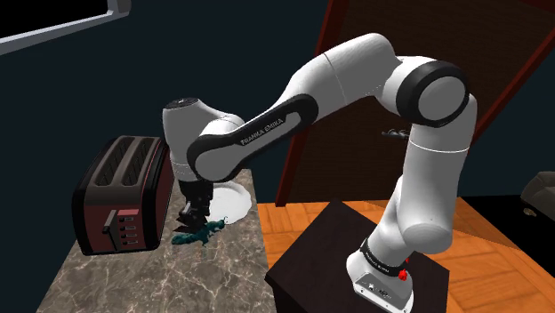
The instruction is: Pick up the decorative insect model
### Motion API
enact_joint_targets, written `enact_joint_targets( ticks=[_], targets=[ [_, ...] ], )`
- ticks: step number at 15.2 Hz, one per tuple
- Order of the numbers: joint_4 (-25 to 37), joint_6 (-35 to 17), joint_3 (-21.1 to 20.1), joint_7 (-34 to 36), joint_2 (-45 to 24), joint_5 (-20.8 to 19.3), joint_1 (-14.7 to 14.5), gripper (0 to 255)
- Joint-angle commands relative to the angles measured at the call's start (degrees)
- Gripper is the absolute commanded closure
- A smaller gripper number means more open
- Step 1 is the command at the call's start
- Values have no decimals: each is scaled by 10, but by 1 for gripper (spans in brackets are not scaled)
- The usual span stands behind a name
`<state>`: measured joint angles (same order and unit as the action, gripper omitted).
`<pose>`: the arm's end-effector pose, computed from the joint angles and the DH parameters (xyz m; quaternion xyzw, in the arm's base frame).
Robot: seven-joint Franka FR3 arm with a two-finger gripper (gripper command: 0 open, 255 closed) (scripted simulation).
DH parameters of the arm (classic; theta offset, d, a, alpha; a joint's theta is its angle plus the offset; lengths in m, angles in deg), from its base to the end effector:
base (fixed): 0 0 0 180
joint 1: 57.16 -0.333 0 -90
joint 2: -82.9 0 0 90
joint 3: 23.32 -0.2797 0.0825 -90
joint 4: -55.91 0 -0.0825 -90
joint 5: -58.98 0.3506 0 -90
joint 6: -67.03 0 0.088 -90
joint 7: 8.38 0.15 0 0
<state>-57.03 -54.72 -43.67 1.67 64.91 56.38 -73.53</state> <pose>0.4419 0.3246 0.2543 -0.9679 -0.2388 0.0782 0.0052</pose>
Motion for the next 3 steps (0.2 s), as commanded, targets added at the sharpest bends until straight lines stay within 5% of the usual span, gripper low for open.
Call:
enact_joint_targets(
  ticks=[1, 3],
  targets=[
    [6, 13, -2, -1, 8, 3, 1, 255],
    [6, 15, -2, -1, 9, 3, 1, 255]
  ],
)
